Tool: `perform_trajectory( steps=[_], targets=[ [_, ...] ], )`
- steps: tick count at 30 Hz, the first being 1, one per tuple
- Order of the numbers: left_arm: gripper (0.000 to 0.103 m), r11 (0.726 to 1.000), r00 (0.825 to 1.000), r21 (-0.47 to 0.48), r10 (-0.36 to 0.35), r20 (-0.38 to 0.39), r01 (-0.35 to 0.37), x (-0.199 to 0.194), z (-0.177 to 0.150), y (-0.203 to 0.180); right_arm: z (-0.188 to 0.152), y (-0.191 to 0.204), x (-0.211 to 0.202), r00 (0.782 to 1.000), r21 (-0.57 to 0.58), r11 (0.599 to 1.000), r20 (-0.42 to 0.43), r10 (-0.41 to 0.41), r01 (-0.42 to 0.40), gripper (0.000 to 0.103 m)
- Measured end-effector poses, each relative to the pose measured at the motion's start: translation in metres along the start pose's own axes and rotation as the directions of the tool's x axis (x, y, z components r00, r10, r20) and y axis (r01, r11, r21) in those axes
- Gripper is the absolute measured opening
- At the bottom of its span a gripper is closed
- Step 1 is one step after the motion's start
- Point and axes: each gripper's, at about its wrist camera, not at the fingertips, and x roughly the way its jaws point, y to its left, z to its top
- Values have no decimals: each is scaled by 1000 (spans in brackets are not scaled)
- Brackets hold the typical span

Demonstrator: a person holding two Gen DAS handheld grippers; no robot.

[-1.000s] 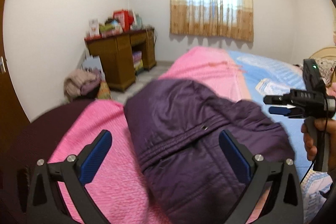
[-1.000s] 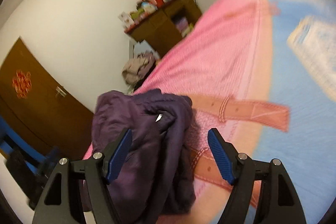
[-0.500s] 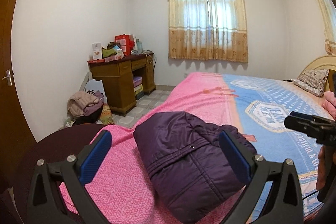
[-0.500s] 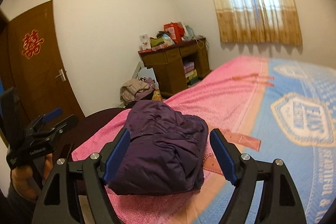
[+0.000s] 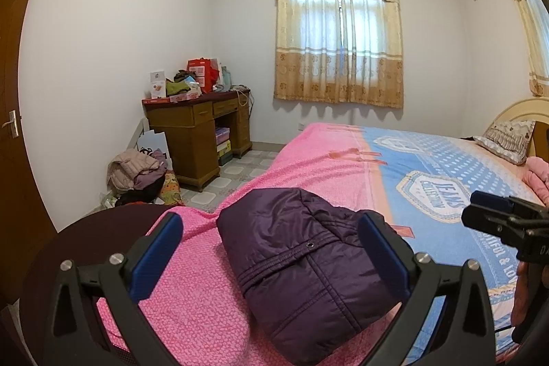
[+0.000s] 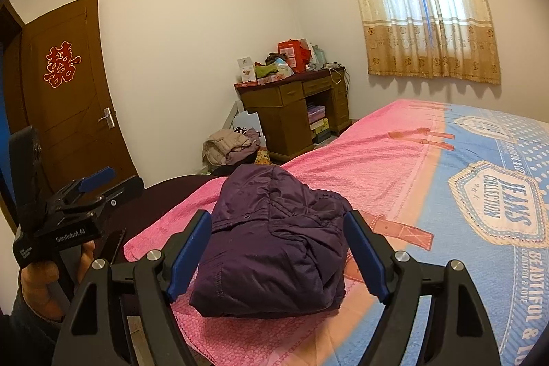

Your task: Fold large clothes

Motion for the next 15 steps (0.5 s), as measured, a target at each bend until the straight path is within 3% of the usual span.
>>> perform_trajectory(
  steps=[15],
  targets=[
    [103,1000,1000,3,0,1,0,-2,0,2,-3,0,-3,1000,14,1000,3,2,-3,80]
  ],
)
